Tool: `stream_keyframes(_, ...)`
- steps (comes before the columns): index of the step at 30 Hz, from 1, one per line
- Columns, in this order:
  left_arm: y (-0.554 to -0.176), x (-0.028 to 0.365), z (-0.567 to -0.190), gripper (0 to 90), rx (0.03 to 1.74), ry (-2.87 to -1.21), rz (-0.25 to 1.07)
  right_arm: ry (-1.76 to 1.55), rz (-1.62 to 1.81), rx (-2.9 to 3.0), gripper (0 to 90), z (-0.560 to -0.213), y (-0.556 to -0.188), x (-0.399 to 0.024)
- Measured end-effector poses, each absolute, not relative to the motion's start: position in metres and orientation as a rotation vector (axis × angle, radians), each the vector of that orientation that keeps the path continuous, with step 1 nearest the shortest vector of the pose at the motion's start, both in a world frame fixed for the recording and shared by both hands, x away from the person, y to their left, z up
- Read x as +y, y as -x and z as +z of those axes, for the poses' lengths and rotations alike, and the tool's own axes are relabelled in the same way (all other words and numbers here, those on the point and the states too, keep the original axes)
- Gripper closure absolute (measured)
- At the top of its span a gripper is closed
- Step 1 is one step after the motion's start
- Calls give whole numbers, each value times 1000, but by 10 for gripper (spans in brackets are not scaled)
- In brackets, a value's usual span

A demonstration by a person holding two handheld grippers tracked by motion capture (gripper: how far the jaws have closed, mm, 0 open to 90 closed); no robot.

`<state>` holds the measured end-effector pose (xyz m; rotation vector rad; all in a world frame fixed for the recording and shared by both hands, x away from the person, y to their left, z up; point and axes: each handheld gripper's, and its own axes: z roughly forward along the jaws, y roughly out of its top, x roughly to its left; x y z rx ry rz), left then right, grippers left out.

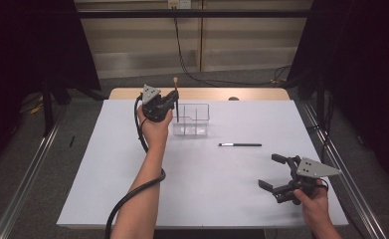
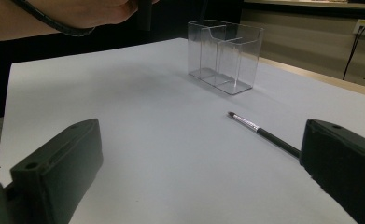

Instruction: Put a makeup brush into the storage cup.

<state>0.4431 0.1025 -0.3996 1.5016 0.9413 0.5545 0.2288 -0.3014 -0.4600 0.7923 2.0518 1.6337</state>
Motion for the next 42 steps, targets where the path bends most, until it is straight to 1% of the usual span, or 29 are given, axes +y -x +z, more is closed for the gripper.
stream_keyframes(6, -443, 103, -397, 828, 939, -1494, 538, -795, 1632, 2052, 0, -460, -229, -301)
stream_keyframes(7, -443, 103, -398, 810, 935, -1492, 532, -795, 1633, 2052, 0, -460, -229, -302)
stream_keyframes(9, -444, 104, -398, 725, 925, -1492, 514, -792, 1633, 2053, 0, -460, -229, -301)
stream_keyframes(13, -442, 104, -397, 580, 910, -1499, 522, -795, 1632, 2052, 0, -460, -229, -302)
stream_keyframes(14, -441, 105, -397, 575, 908, -1504, 528, -795, 1633, 2051, 0, -460, -229, -302)
stream_keyframes(17, -441, 106, -397, 483, 917, -1485, 499, -791, 1635, 2052, 0, -460, -228, -301)
stream_keyframes(21, -439, 108, -396, 398, 905, -1484, 483, -791, 1635, 2053, 0, -460, -228, -301)
stream_keyframes(31, -434, 111, -394, 223, 851, -1484, 450, -793, 1634, 2051, 0, -460, -228, -301)
stream_keyframes(35, -432, 113, -395, 170, 845, -1469, 439, -794, 1634, 2053, 0, -460, -228, -301)
stream_keyframes(37, -431, 114, -396, 158, 846, -1452, 427, -794, 1631, 2056, 0, -460, -228, -301)
stream_keyframes(42, -429, 118, -397, 105, 809, -1486, 431, -793, 1635, 2052, 0, -460, -228, -301)
